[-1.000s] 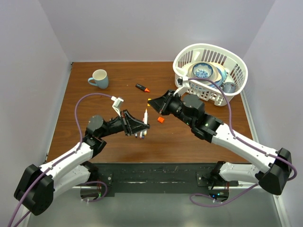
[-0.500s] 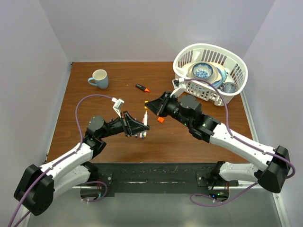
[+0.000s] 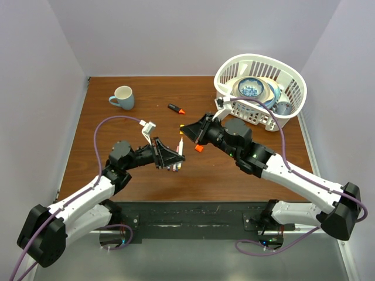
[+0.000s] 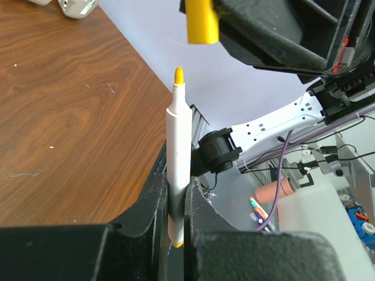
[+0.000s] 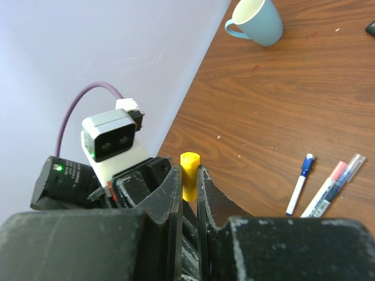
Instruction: Insert the pens into the pen caps
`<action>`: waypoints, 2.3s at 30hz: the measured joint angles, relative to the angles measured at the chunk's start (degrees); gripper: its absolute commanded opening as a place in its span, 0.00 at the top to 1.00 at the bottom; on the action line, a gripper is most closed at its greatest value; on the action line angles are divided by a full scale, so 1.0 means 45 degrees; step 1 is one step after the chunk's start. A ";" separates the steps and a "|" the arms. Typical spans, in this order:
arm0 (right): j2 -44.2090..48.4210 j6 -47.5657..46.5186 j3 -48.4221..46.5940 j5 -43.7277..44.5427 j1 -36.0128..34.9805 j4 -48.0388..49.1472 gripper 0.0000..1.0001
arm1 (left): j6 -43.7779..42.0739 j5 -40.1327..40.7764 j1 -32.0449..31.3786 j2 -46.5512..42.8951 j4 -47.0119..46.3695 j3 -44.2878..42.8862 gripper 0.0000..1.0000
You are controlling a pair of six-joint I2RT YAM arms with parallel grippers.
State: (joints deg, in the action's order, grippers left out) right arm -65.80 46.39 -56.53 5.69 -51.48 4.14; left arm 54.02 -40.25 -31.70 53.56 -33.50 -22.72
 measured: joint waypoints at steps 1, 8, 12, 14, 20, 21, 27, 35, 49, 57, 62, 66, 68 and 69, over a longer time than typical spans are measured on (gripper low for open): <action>0.0010 -0.0044 0.0000 0.0068 0.0000 -0.0039 0.96 | -0.0019 0.0000 0.0000 -0.0015 0.0005 -0.0010 1.00; 0.0126 -0.0228 0.0087 0.0233 0.0000 -0.0141 0.96 | -0.0049 0.0000 0.0000 -0.0068 0.0044 -0.0078 1.00; 0.0131 -0.0223 0.0189 0.0219 0.0000 -0.0146 0.96 | -0.0063 0.0005 0.0000 -0.0078 0.0097 -0.0155 1.00; 0.0131 -0.0223 0.0189 0.0219 0.0000 -0.0141 0.96 | -0.0063 0.0005 0.0000 -0.0078 0.0107 -0.0175 1.00; 0.0126 -0.0214 0.0189 0.0175 0.0000 -0.0141 0.96 | -0.0063 0.0005 0.0000 -0.0078 0.0136 -0.0262 1.00; 0.0126 -0.0214 0.0189 0.0170 -0.0005 -0.0141 0.96 | -0.0063 0.0005 0.0000 -0.0078 0.0136 -0.0277 1.00; 0.0126 -0.0160 0.0209 0.0170 -0.0160 -0.0131 0.96 | -0.0151 0.0015 0.0000 -0.0073 0.0136 -0.0291 1.00; 0.0151 -0.0117 0.0733 0.0753 -0.0767 0.0024 0.96 | -0.0257 0.0039 0.0005 -0.0068 0.0500 -0.0296 1.00; 0.0549 -0.0306 0.1719 0.2982 -0.1991 0.0617 0.91 | -0.0855 -0.0175 -0.0097 0.0175 0.2050 -0.0894 1.00; 0.1438 -0.0301 0.2113 0.3104 -0.2205 0.0981 0.78 | -0.1297 -0.0588 -0.0243 0.0083 0.2093 -0.1307 1.00; 0.1273 -0.0311 0.1744 0.2701 -0.2511 0.0403 0.66 | -0.1248 -0.0204 -0.0180 -0.0005 0.1030 -0.1311 1.00; 0.1175 -0.0267 0.1525 0.2516 -0.2720 -0.0068 0.61 | -0.1287 -0.0049 -0.0136 -0.0160 0.0690 -0.1311 1.00; 0.1239 -0.0282 0.1399 0.2506 -0.2730 -0.0175 0.55 | -0.1311 -0.0010 -0.0126 -0.0257 0.0627 -0.1311 1.00; 0.1263 -0.0311 0.1316 0.2477 -0.2739 -0.0233 0.53 | -0.1375 0.0049 -0.0126 -0.0350 0.0612 -0.1311 1.00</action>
State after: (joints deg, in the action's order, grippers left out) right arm -60.12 44.99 -50.61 16.84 -63.81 3.09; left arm 47.83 -40.03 -32.27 51.99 -30.74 -28.62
